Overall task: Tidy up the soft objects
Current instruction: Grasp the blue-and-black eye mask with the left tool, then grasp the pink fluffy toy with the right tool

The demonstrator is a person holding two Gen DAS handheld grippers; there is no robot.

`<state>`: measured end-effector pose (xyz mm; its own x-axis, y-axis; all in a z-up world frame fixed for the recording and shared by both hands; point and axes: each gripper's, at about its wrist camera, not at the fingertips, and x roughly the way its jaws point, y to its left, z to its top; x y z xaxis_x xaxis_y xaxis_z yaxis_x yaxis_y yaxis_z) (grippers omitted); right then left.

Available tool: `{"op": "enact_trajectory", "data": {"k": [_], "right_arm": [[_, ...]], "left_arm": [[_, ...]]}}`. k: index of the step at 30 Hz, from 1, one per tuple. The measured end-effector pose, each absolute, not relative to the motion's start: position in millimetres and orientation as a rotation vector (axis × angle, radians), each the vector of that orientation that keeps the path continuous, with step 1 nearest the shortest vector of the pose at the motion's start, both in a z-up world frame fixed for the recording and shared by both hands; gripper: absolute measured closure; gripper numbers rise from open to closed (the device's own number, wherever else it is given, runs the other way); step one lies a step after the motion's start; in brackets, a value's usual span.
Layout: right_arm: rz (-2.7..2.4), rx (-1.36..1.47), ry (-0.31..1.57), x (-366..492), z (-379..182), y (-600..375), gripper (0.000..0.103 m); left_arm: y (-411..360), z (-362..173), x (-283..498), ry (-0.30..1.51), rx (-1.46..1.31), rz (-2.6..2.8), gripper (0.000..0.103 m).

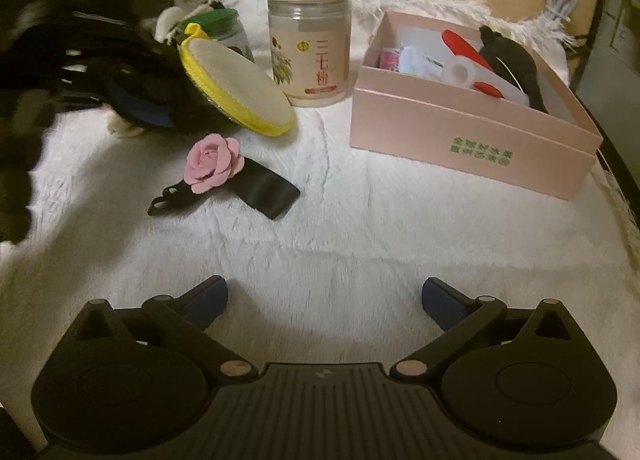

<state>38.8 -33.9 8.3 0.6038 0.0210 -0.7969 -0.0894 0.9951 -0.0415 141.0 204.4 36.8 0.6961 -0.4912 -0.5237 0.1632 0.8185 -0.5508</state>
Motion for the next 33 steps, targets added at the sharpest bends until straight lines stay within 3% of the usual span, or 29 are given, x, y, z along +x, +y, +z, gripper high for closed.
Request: {"op": "enact_trajectory", "data": {"k": [6, 15, 22, 24, 27, 28, 29, 33], "right_arm": [[0.126, -0.186, 0.95, 47.8, 20.4, -22.6, 0.004], [0.379, -0.426, 0.626, 79.8, 84.5, 107.2, 0.004], [0.451, -0.555, 0.713, 169.7, 62.9, 210.3, 0.011], [0.424, -0.532, 0.775, 195.6, 52.6, 223.9, 0.019], [0.386, -0.495, 0.88, 225.4, 37.8, 230.0, 0.052], [0.376, -0.493, 0.905, 231.6, 34.1, 232.7, 0.069], [0.371, -0.495, 0.909, 232.9, 34.1, 233.1, 0.078], [0.411, -0.45, 0.872, 222.3, 57.7, 222.2, 0.09]], "left_arm": [[273.7, 69.5, 93.5, 0.64, -0.542, -0.299, 0.074], [416.3, 93.9, 40.0, 0.564, -0.597, 0.003, 0.074], [452.0, 83.5, 20.2, 0.543, -0.674, 0.014, 0.074], [454.9, 81.6, 17.6, 0.547, -0.676, 0.002, 0.074], [458.7, 81.5, 18.4, 0.568, -0.653, -0.014, 0.074], [460.8, 81.0, 20.2, 0.58, -0.643, -0.018, 0.074], [462.8, 80.1, 22.0, 0.589, -0.634, -0.021, 0.074], [464.1, 85.7, 46.6, 0.61, -0.579, -0.053, 0.074]]}}
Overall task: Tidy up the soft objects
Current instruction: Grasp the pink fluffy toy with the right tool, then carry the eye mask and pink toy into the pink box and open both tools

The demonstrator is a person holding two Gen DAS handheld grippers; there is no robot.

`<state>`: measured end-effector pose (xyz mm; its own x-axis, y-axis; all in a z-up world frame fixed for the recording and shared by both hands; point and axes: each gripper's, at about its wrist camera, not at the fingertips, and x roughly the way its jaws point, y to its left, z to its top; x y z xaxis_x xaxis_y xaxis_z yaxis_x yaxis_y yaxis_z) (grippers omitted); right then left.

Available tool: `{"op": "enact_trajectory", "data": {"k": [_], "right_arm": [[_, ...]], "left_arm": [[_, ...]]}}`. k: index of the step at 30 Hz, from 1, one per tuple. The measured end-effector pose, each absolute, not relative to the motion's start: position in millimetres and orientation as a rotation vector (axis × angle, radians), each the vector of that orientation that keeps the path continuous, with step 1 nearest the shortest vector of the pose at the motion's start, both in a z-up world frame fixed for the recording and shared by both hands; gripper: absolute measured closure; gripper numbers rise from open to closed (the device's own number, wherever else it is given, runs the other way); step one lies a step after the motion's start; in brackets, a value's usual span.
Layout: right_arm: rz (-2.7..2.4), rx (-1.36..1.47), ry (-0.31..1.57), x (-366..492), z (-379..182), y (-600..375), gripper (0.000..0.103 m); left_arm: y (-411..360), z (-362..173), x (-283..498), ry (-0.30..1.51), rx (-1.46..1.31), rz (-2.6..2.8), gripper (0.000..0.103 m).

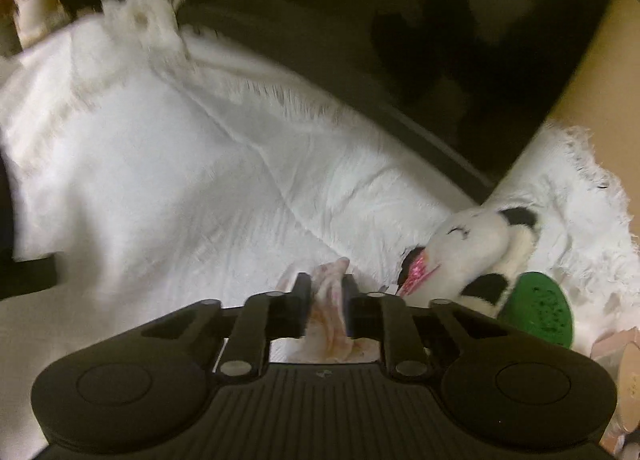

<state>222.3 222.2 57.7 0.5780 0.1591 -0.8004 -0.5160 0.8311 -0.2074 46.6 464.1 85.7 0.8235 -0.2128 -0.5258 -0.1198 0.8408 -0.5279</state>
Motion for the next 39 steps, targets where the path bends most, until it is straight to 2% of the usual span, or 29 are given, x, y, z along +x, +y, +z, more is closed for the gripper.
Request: {"op": "enact_trajectory", "data": {"k": [4, 8, 16, 25, 31, 33, 36, 39], "right_arm": [[0.437, -0.319, 0.813, 210.1, 110.1, 183.8, 0.091], [0.366, -0.27, 0.678, 187.5, 168.0, 124.3, 0.091], [0.072, -0.213, 0.527, 140.9, 242.8, -35.4, 0.091], [-0.106, -0.098, 0.542, 103.9, 238.9, -150.7, 0.091], [-0.128, -0.039, 0.565, 98.6, 223.8, -184.9, 0.091], [-0.126, -0.022, 0.586, 100.4, 214.8, -192.0, 0.091], [-0.122, 0.002, 0.61, 102.5, 204.6, -198.5, 0.091], [-0.11, 0.018, 0.618, 109.0, 198.2, -204.9, 0.091]], "left_arm": [[454.8, 100.5, 94.2, 0.623, -0.532, -0.126, 0.074], [426.8, 125.7, 135.0, 0.601, -0.457, -0.192, 0.074], [318.5, 174.1, 185.8, 0.566, -0.33, -0.437, 0.074], [142.4, 173.6, 235.2, 0.692, -0.336, -0.847, 0.074], [29.4, 126.5, 270.7, 0.895, -0.313, -0.997, 0.073], [-3.1, 103.3, 282.7, 0.965, -0.183, -0.923, 0.072], [-23.2, 86.0, 284.0, 0.91, 0.013, -0.772, 0.065], [-9.4, 87.5, 283.1, 0.868, -0.081, -0.772, 0.065]]}}
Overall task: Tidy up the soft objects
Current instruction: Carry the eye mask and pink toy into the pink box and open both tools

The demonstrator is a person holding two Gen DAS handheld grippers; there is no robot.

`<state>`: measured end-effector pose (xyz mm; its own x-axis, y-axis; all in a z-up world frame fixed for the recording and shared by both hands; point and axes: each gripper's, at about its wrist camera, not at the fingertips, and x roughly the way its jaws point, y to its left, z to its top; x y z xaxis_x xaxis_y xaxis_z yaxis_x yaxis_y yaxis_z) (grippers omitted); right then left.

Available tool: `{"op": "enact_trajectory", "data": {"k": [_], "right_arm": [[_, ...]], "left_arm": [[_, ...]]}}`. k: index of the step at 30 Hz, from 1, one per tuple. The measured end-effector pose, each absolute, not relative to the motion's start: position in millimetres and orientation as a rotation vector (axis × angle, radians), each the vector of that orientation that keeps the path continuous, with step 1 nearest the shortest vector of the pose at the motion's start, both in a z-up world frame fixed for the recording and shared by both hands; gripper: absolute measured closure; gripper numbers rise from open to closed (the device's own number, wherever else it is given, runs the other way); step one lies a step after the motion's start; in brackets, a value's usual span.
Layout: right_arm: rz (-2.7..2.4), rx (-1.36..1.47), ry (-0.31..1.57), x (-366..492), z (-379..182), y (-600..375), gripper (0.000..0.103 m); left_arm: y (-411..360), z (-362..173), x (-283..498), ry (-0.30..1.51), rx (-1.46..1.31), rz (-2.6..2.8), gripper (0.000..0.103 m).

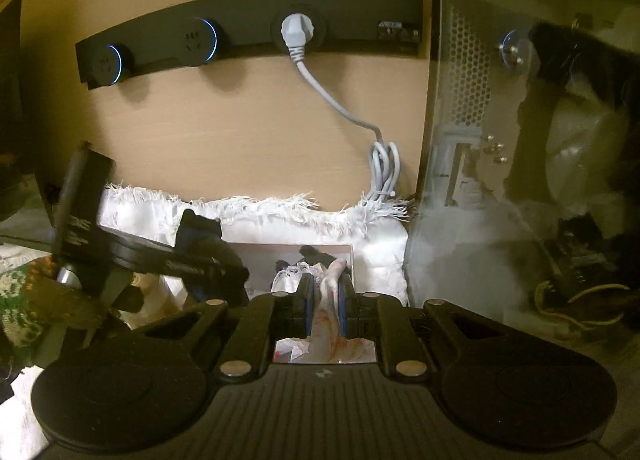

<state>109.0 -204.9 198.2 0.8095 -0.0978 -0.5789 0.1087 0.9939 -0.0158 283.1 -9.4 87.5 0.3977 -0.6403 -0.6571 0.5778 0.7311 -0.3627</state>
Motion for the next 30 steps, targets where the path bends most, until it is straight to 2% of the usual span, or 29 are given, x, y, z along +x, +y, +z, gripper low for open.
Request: {"op": "enact_trajectory", "data": {"k": [4, 7, 11, 19, 22, 25, 27, 30], "right_arm": [[-0.078, 0.022, 0.615, 127.3, 194.1, -201.0, 0.091], [-0.064, 0.03, 0.587, 140.5, 197.0, -195.2, 0.091], [-0.052, 0.04, 0.579, 143.3, 199.3, -193.3, 0.091], [-0.081, 0.099, 0.623, 121.9, 182.1, -213.8, 0.091], [-0.092, 0.115, 0.653, 117.4, 169.6, -219.2, 0.091], [-0.085, 0.116, 0.675, 112.0, 160.9, -221.6, 0.091], [-0.073, 0.124, 0.683, 109.4, 157.4, -224.6, 0.091], [-0.056, 0.147, 0.695, 114.3, 151.8, -229.4, 0.091]], "left_arm": [[2.1, 99.9, 286.9, 0.884, -0.205, -0.923, 0.065], [-3.4, 110.6, 274.5, 0.868, -0.137, -1.042, 0.065], [-15.3, 103.1, 273.7, 0.87, -0.057, -0.875, 0.067], [-21.9, 103.8, 302.8, 0.791, -0.288, -0.785, 0.067], [-56.6, 92.9, 320.6, 0.834, -0.207, -0.789, 0.067], [-77.6, 68.2, 332.6, 0.93, -0.111, -0.753, 0.073], [-72.1, 60.1, 329.0, 0.948, -0.135, -0.778, 0.08], [-58.8, 48.6, 317.8, 1.066, -0.173, -0.847, 0.081]]}}
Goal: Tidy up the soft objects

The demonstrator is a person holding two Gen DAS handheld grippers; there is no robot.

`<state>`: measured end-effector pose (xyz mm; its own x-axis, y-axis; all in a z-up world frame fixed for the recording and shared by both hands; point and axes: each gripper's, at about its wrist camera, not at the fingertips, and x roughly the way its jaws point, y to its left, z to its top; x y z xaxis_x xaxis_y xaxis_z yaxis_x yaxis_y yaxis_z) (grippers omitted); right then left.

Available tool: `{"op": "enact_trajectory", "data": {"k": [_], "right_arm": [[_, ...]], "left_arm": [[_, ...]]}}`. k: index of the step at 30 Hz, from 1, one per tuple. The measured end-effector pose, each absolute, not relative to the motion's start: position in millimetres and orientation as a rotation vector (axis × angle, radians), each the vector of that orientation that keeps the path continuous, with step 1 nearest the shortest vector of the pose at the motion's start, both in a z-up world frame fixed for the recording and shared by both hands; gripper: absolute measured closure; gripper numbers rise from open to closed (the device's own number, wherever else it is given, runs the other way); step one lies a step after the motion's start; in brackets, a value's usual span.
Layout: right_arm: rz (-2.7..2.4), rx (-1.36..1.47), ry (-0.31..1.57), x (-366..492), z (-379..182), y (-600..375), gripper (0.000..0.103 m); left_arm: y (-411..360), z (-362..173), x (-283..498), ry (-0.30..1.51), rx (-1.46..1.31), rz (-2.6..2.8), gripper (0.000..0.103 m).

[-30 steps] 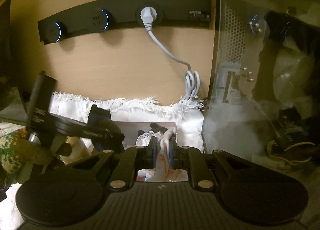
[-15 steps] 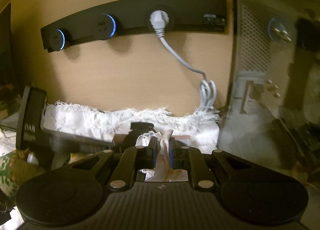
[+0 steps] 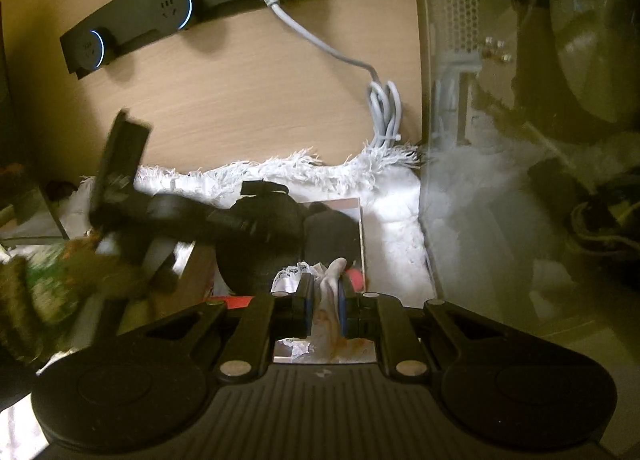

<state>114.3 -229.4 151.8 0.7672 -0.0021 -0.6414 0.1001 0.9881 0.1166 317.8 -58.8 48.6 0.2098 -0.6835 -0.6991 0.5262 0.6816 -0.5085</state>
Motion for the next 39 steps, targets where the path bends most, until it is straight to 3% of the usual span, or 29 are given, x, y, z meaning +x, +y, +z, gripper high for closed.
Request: {"op": "enact_trajectory", "data": {"k": [5, 15, 18, 19, 20, 22, 23, 29, 33, 36, 37, 38, 39], "right_arm": [[-0.006, 0.158, 0.849, 155.5, 131.6, -219.3, 0.091], [-0.052, 0.155, 1.245, 239.5, 59.2, -201.1, 0.09], [-0.056, 0.17, 1.233, 234.4, 74.3, -205.4, 0.075], [-0.055, 0.162, 1.198, 228.4, 84.3, -205.4, 0.063], [-0.049, 0.144, 1.145, 220.8, 98.2, -204.9, 0.044], [-0.034, 0.099, 1.023, 207.1, 124.9, -202.4, 0.029], [-0.037, 0.082, 0.97, 203.0, 135.2, -201.2, 0.028], [-0.03, 0.157, 0.861, 245.2, 149.9, -196.4, 0.029], [-0.077, 0.232, 0.888, 296.9, 111.8, -194.2, 0.029], [-0.116, 0.268, 0.919, 309.1, 86.3, -198.0, 0.036], [-0.101, 0.266, 0.909, 303.6, 89.0, -194.5, 0.05], [-0.061, 0.272, 0.92, 298.1, 92.0, -192.0, 0.079], [-0.02, 0.294, 0.946, 291.3, 94.7, -190.7, 0.09]], "left_arm": [[-38.5, 50.0, 290.1, 1.098, -0.139, -0.852, 0.084], [74.9, 98.2, 225.4, 0.859, -0.295, -0.706, 0.083], [124.8, 97.1, 197.6, 0.833, -0.316, -0.626, 0.083], [143.9, 95.5, 188.2, 0.832, -0.342, -0.603, 0.083], [162.4, 93.9, 179.3, 0.832, -0.369, -0.581, 0.083], [195.1, 89.4, 163.6, 0.836, -0.405, -0.521, 0.083], [207.5, 86.4, 156.2, 0.838, -0.417, -0.489, 0.083], [257.9, 74.5, 133.7, 0.837, -0.534, -0.382, 0.083], [260.7, 77.5, 124.7, 0.829, -0.545, -0.384, 0.083], [263.9, 81.7, 116.0, 0.821, -0.539, -0.379, 0.083], [267.7, 81.4, 113.3, 0.821, -0.538, -0.373, 0.083], [271.5, 81.5, 111.2, 0.821, -0.54, -0.363, 0.083], [277.1, 80.2, 109.3, 0.822, -0.547, -0.351, 0.083]]}}
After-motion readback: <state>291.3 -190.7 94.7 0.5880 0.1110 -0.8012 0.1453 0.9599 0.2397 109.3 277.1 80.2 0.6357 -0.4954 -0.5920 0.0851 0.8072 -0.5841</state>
